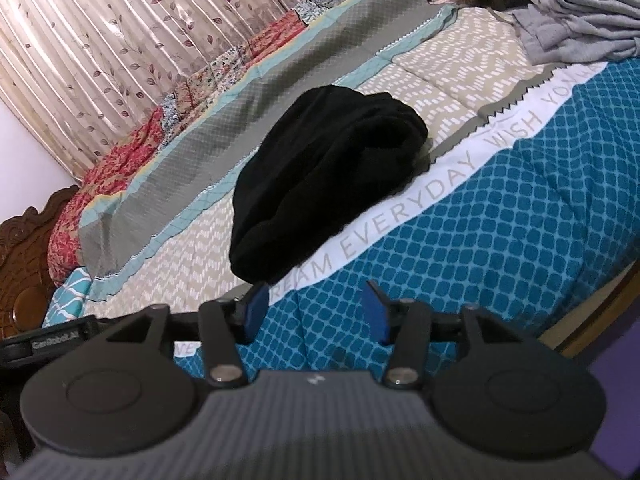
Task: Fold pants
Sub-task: 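Pull both grippers back from the folded black pants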
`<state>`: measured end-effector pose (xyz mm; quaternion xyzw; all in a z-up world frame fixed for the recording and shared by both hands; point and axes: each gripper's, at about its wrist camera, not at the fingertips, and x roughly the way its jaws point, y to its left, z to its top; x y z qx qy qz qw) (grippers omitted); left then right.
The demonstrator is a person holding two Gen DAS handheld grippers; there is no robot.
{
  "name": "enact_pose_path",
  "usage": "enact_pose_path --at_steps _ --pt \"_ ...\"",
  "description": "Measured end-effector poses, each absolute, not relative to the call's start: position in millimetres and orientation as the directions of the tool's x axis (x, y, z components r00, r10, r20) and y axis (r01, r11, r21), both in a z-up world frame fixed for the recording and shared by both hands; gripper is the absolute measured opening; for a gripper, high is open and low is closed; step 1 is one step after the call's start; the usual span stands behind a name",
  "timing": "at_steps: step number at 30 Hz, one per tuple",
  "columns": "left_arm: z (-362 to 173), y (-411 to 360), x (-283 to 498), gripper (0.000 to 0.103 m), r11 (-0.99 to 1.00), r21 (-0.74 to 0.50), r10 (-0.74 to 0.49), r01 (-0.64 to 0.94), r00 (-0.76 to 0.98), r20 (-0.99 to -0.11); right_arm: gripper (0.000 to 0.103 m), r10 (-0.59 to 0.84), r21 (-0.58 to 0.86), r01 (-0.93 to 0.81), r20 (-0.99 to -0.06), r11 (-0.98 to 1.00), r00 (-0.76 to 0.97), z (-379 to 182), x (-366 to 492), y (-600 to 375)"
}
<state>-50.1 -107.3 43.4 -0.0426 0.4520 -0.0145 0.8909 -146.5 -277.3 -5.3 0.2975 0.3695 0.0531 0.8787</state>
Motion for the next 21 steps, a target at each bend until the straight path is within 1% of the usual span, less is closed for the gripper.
enact_pose_path --at_steps 2,4,6,8,11,15,21 --pt "42 -105 -50 0.093 0.996 -0.089 -0.060 -0.020 0.589 -0.806 0.056 0.311 0.558 0.129 -0.623 0.820 0.718 -6 -146 -276" --pt "40 -103 -49 0.096 0.996 -0.086 -0.054 -0.026 0.586 -0.809 0.059 0.308 0.557 0.131 -0.623 0.820 0.719 -7 -147 -273" --pt "36 -102 -47 0.099 0.996 -0.083 -0.049 -0.033 0.578 -0.814 0.067 0.299 0.553 0.135 -0.622 0.822 0.723 -9 -147 -272" --pt "31 -103 -45 0.099 0.996 -0.082 -0.046 -0.038 0.567 -0.822 0.069 0.291 0.546 0.140 -0.626 0.826 0.724 -11 -147 -272" --pt "25 -104 -43 0.103 0.996 -0.075 -0.039 -0.043 0.553 -0.832 0.077 0.287 0.548 0.155 -0.634 0.822 0.718 -15 -144 -274" --pt "23 -112 -39 0.103 0.999 -0.040 -0.023 -0.020 0.548 -0.836 0.083 0.286 0.559 0.160 -0.624 0.814 0.727 -21 -142 -276" --pt "22 -122 -34 0.103 0.999 0.036 0.030 -0.001 0.565 -0.825 0.086 0.271 0.536 0.183 -0.657 0.824 0.703 -31 -136 -274"
